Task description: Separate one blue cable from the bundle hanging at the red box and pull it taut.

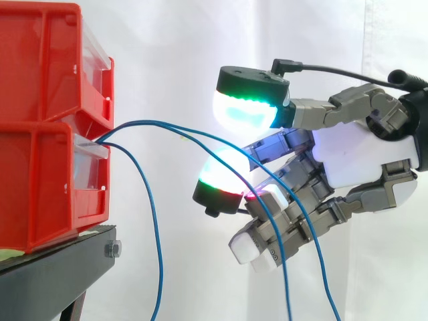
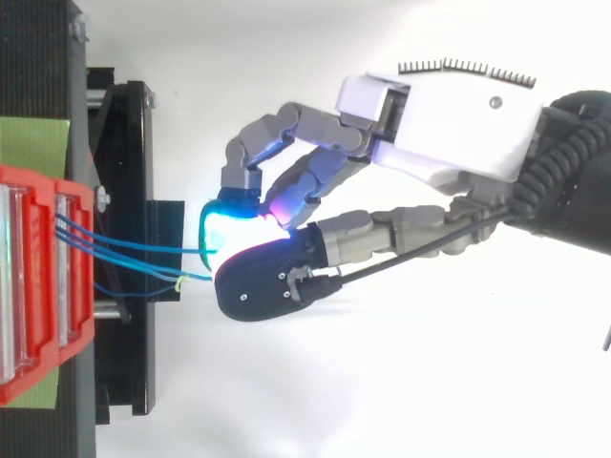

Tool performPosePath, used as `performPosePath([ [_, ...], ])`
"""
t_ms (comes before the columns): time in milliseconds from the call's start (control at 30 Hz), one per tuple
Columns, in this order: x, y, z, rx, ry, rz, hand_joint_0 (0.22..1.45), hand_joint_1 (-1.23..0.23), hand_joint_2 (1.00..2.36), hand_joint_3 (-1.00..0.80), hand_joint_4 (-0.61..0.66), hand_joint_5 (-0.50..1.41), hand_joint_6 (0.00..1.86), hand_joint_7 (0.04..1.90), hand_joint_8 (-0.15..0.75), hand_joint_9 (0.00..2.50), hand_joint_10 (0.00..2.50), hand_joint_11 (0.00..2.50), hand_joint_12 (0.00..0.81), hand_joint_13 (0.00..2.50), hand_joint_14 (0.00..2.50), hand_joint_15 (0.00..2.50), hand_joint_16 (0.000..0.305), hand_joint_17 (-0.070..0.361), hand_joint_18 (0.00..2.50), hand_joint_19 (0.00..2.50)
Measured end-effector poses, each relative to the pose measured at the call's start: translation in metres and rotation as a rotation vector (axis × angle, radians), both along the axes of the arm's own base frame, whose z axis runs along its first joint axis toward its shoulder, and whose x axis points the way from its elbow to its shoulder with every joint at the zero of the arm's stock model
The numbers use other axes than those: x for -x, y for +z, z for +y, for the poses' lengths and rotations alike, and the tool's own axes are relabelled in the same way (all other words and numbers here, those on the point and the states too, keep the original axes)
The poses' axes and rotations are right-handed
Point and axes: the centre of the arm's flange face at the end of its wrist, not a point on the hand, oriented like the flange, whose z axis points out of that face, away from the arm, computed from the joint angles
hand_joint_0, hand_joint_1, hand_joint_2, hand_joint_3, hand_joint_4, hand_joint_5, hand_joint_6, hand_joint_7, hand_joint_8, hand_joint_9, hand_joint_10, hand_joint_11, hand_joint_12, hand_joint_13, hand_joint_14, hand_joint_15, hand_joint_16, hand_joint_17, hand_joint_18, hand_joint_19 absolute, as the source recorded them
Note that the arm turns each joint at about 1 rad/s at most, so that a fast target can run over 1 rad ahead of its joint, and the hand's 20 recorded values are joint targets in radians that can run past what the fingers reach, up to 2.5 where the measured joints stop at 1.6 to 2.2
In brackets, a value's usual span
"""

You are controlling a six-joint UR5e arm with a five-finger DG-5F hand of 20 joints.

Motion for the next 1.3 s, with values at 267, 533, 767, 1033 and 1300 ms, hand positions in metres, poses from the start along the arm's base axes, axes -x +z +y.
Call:
performPosePath([
  [267,0.006,0.012,-0.006,0.002,-0.008,0.006,0.62,-0.64,1.01,-0.37,0.11,-0.22,0.89,1.03,0.281,1.05,0.02,1.18,0.326,0.79,0.02,0.5,0.04,0.091,0.53,0.46],
  [533,0.009,0.016,-0.009,0.004,-0.011,0.021,0.62,-0.64,1.01,-0.34,0.08,-0.22,0.9,1.03,0.281,1.06,0.02,1.2,0.323,0.8,0.02,0.5,0.04,0.091,0.54,0.46],
  [767,0.01,0.015,-0.009,0.004,-0.012,0.023,0.63,-0.67,1.02,-0.21,0.0,-0.22,0.92,1.08,0.28,1.07,0.02,1.22,0.321,0.8,0.02,0.5,0.04,0.091,0.54,0.46],
  [1033,0.01,0.015,-0.011,0.002,-0.014,0.023,0.67,-0.73,1.02,-0.2,-0.07,-0.23,0.94,1.1,0.266,1.06,0.02,1.22,0.316,0.79,0.02,0.5,0.041,0.091,0.54,0.45],
  [1300,0.01,0.014,-0.011,0.003,-0.014,0.024,0.69,-0.72,1.02,-0.25,-0.08,-0.24,0.94,1.11,0.246,1.08,0.02,1.31,0.313,0.78,0.02,0.49,0.04,0.089,0.53,0.44],
])
